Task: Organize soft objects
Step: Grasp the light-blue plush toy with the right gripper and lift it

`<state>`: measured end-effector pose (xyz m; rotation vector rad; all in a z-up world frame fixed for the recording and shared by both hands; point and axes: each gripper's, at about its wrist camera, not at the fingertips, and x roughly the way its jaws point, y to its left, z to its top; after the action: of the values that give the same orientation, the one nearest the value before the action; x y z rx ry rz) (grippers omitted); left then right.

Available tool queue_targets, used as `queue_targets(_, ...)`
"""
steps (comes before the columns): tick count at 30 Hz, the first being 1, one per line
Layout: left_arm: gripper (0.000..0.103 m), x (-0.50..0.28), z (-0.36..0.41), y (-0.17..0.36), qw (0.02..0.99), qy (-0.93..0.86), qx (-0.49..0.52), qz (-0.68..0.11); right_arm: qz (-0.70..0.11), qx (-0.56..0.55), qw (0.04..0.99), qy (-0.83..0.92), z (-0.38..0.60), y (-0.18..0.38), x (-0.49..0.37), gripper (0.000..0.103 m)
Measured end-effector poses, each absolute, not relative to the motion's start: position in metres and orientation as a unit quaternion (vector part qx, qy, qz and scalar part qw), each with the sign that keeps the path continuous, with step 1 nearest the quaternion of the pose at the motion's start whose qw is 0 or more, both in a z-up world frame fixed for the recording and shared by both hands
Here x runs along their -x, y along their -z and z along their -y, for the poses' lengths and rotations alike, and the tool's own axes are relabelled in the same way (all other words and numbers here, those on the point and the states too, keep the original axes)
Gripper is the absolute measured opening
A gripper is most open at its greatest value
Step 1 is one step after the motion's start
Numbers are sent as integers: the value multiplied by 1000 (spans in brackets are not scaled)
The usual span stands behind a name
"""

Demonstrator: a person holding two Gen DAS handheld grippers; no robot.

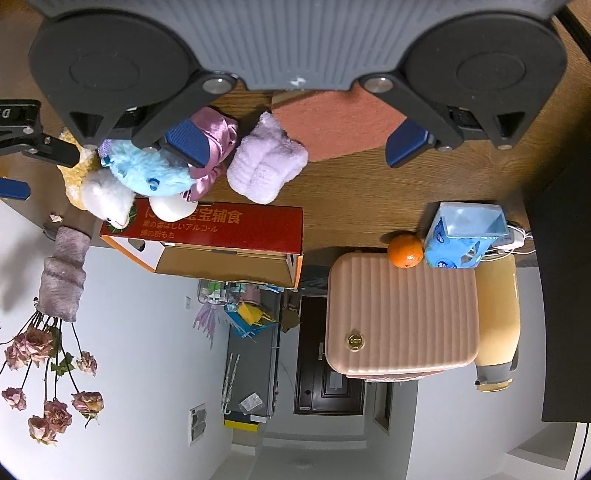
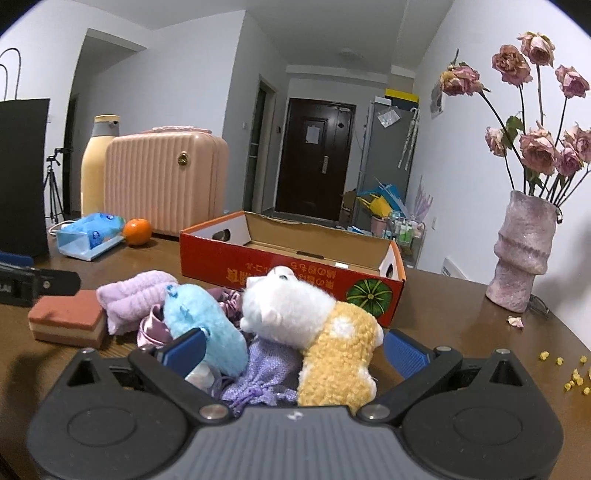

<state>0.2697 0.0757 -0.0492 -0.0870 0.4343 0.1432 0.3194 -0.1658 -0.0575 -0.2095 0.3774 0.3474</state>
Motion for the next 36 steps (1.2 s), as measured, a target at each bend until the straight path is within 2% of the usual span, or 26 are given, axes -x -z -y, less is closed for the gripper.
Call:
queue_targets(19, 103, -272, -74, 53, 970, -73, 36, -227, -166, 67, 960, -214, 141, 64, -320, 101)
queue_targets(23, 103, -272, -78, 55, 970, -71, 32, -231, -180, 79, 955, -221, 124, 71, -329, 92)
queue_targets(31, 103, -271, -94, 56, 969, -77, 34, -233, -204, 75, 953, -213, 104, 81, -350, 83)
queue_targets(33, 103, -272, -99, 56, 968, -78, 35, -235, -209, 74, 952, -211, 102, 83, -354, 78)
queue_targets(36, 103, -273, -107, 57, 967, -79, 37, -240, -219, 76, 949, -213, 100, 86, -360, 64)
